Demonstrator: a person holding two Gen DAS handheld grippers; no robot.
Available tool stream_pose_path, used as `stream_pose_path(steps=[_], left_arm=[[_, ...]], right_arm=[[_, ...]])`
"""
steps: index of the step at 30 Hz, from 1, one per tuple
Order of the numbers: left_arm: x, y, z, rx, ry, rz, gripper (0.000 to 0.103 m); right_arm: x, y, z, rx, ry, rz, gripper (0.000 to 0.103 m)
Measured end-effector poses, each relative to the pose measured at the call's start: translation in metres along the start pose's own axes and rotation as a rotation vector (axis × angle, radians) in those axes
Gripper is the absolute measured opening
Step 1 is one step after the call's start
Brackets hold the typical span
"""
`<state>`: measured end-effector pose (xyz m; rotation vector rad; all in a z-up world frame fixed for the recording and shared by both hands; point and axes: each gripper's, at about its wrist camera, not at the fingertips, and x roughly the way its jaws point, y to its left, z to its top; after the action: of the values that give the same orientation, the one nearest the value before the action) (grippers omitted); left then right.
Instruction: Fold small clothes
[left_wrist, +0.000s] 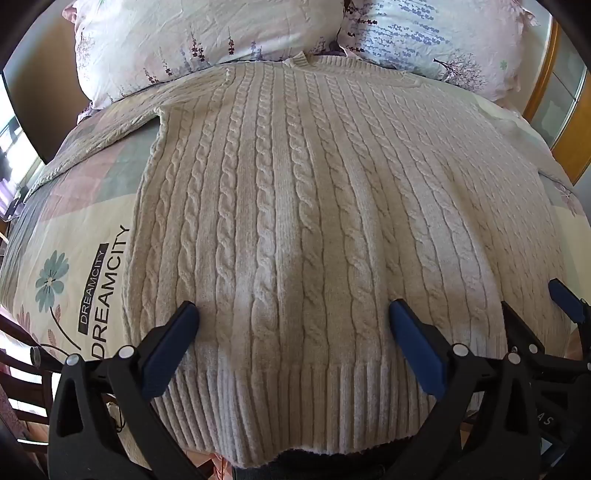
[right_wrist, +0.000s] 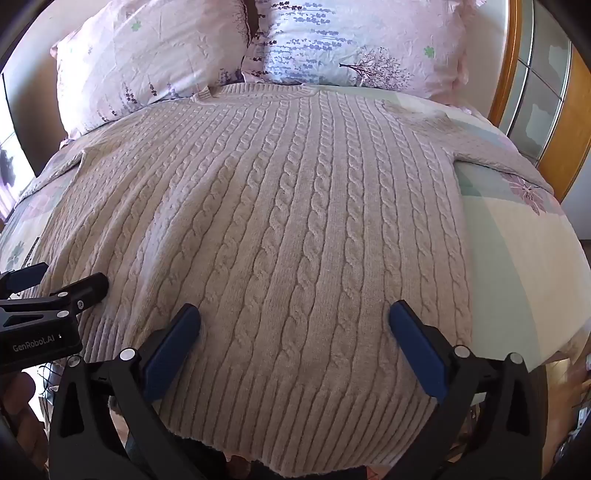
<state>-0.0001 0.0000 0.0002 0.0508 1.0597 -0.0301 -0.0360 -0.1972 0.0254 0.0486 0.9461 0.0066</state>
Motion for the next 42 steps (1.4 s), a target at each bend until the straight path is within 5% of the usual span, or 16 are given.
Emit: stream_pose_path(steps=[42], left_arm=[[-0.0006, 0.0, 0.0, 0.0, -0.013, 0.001, 0.101]], right_arm=[[0.0013, 0.0003, -0.0005, 0.0, 0.003, -0.001, 0.102]])
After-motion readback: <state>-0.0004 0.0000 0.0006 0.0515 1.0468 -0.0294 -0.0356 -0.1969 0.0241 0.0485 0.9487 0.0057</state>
